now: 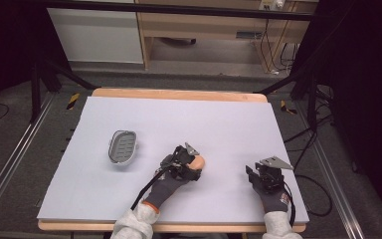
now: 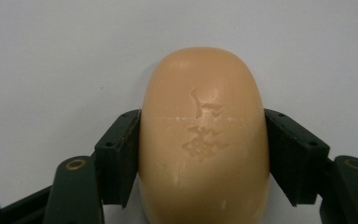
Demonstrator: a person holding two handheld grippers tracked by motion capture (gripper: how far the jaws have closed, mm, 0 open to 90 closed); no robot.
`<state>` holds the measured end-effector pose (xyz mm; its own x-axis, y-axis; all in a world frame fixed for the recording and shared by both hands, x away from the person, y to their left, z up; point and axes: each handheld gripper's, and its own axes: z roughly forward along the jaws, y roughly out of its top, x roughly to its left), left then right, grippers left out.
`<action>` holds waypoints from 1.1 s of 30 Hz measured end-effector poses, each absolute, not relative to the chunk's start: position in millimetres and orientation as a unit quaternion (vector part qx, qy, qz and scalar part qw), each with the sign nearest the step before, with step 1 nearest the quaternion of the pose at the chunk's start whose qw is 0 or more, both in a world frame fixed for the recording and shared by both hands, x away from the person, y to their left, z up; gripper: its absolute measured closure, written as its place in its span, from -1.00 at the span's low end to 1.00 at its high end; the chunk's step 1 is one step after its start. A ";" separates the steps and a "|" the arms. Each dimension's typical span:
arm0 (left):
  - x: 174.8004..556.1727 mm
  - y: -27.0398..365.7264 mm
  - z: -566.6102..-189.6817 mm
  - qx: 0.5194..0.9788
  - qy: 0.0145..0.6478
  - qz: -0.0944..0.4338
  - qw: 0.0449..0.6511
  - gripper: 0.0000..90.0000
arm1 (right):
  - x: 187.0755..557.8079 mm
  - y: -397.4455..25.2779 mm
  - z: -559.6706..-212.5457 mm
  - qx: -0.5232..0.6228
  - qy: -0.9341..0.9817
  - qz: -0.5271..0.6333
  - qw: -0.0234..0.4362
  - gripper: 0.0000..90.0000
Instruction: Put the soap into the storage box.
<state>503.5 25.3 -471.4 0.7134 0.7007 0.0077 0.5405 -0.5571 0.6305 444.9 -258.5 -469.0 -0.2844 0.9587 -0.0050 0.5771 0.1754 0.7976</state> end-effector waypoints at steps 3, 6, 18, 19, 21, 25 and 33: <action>502.7 25.5 -470.6 0.873 0.354 0.128 0.309 -0.29 | 444.9 -259.0 -468.9 0.534 0.719 0.355 0.269 0.30; 500.5 25.3 -468.2 0.873 0.353 0.125 0.313 -0.29 | 444.8 -259.0 -468.9 0.533 0.719 0.355 0.269 0.30; 489.9 36.4 -446.6 0.864 0.349 0.131 0.339 -0.29 | 444.7 -259.2 -469.0 0.532 0.719 0.354 0.273 0.30; 488.3 39.6 -442.9 0.862 0.349 0.135 0.342 -0.29 | 444.7 -259.2 -469.0 0.532 0.719 0.354 0.273 0.30; 487.2 43.1 -439.3 0.861 0.350 0.136 0.343 -0.29 | 444.6 -259.2 -469.0 0.532 0.719 0.354 0.273 0.30; 485.6 51.1 -433.4 0.858 0.351 0.141 0.347 -0.29 | 444.3 -259.4 -468.6 0.533 0.718 0.355 0.272 0.30; 483.5 66.3 -424.4 0.852 0.358 0.149 0.351 -0.29 | 444.3 -259.3 -468.7 0.533 0.719 0.354 0.272 0.30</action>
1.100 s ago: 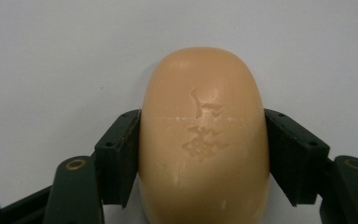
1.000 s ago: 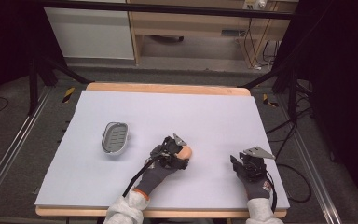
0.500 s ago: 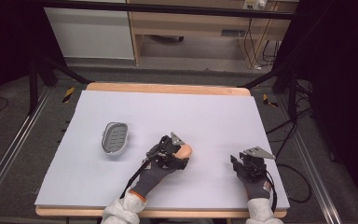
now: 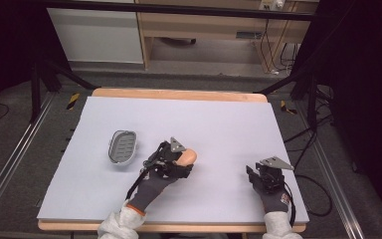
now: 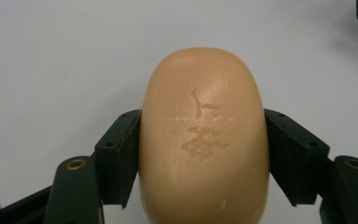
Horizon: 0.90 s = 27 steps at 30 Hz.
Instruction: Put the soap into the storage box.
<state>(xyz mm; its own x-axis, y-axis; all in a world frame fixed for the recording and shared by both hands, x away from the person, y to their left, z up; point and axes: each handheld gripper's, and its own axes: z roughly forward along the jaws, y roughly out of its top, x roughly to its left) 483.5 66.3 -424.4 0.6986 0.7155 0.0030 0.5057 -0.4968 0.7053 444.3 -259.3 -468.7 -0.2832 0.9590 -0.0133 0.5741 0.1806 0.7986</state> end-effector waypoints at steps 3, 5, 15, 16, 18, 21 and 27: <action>483.0 69.9 -422.2 0.851 0.361 0.150 0.352 -0.29 | 444.2 -259.4 -468.6 0.533 0.718 0.354 0.272 0.30; 482.2 72.6 -420.6 0.849 0.363 0.154 0.353 -0.29 | 444.2 -259.6 -468.6 0.534 0.718 0.354 0.272 0.30; 478.5 89.0 -410.4 0.842 0.367 0.163 0.361 -0.29 | 443.5 -259.9 -468.7 0.536 0.716 0.354 0.272 0.30; 478.0 90.0 -409.8 0.839 0.370 0.162 0.364 -0.29 | 443.4 -259.8 -468.6 0.536 0.716 0.355 0.272 0.30; 478.0 93.2 -408.3 0.838 0.371 0.163 0.365 -0.29 | 443.5 -260.0 -468.6 0.537 0.716 0.354 0.272 0.31; 477.9 96.0 -407.1 0.837 0.373 0.166 0.364 -0.29 | 443.4 -260.0 -468.5 0.537 0.715 0.355 0.272 0.31; 477.6 105.6 -402.7 0.832 0.380 0.170 0.368 -0.29 | 443.4 -260.0 -468.5 0.537 0.716 0.354 0.272 0.32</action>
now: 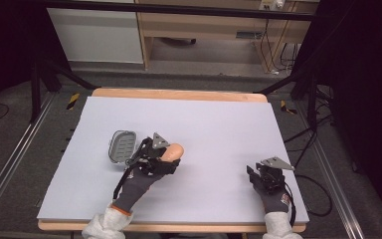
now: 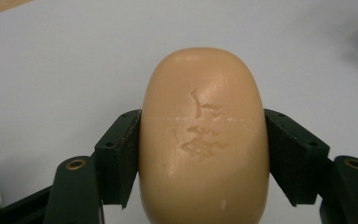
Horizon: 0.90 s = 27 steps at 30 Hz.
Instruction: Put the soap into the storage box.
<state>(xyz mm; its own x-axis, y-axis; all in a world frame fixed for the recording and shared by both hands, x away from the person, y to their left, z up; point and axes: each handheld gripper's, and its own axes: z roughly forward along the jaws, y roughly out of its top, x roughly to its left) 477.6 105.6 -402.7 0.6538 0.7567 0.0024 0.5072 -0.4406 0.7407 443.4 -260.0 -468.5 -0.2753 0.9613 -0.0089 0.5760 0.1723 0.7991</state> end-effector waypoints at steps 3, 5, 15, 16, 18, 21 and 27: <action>477.3 111.8 -399.1 0.827 0.384 0.174 0.371 -0.29 | 443.1 -259.6 -468.3 0.538 0.715 0.355 0.271 0.32; 477.2 114.6 -397.7 0.825 0.386 0.174 0.374 -0.29 | 443.0 -259.5 -468.1 0.537 0.715 0.354 0.272 0.32; 477.1 130.0 -393.0 0.817 0.398 0.183 0.375 -0.29 | 443.0 -259.5 -468.1 0.539 0.714 0.354 0.272 0.32; 477.1 130.0 -393.0 0.817 0.398 0.183 0.375 -0.29 | 443.0 -259.5 -468.1 0.539 0.714 0.354 0.272 0.32; 477.1 133.7 -391.9 0.815 0.401 0.185 0.375 -0.29 | 442.9 -259.5 -468.0 0.539 0.714 0.355 0.272 0.32; 477.3 141.3 -389.3 0.811 0.406 0.190 0.375 -0.29 | 443.1 -259.4 -468.2 0.538 0.714 0.355 0.272 0.32; 477.6 151.8 -386.4 0.805 0.414 0.194 0.378 -0.29 | 443.1 -259.3 -468.3 0.538 0.715 0.354 0.273 0.32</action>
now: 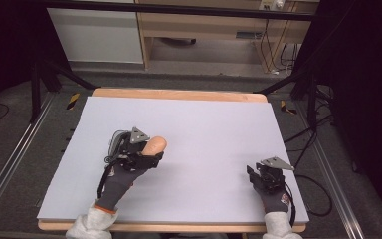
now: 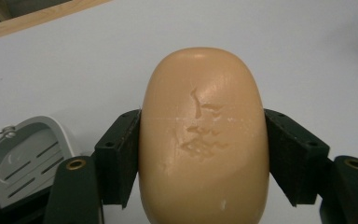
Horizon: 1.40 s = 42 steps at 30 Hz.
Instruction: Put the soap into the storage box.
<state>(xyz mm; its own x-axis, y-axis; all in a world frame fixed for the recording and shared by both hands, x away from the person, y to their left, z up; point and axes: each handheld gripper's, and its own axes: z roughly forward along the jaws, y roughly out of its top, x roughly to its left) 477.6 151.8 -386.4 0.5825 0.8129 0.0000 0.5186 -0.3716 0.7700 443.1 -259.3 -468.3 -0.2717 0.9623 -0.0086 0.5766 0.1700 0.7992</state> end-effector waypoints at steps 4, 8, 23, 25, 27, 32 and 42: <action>477.6 160.7 -384.3 0.802 0.419 0.198 0.378 -0.29 | 443.1 -259.4 -468.3 0.538 0.715 0.354 0.272 0.32; 478.3 169.5 -382.1 0.797 0.425 0.202 0.378 -0.29 | 443.2 -259.4 -468.4 0.538 0.715 0.354 0.273 0.32; 482.1 186.6 -371.5 0.785 0.439 0.217 0.379 -0.29 | 443.1 -259.4 -468.4 0.538 0.715 0.354 0.273 0.32; 482.5 187.6 -371.2 0.785 0.440 0.218 0.378 -0.29 | 443.2 -259.5 -468.4 0.537 0.715 0.354 0.273 0.32; 484.4 191.8 -370.4 0.782 0.445 0.221 0.377 -0.29 | 443.2 -259.4 -468.4 0.537 0.716 0.353 0.273 0.32; 487.5 197.7 -370.0 0.776 0.455 0.224 0.375 -0.29 | 443.3 -259.4 -468.5 0.537 0.715 0.354 0.273 0.32; 494.6 208.5 -372.7 0.767 0.472 0.233 0.367 -0.29 | 443.6 -259.1 -469.0 0.539 0.715 0.353 0.271 0.32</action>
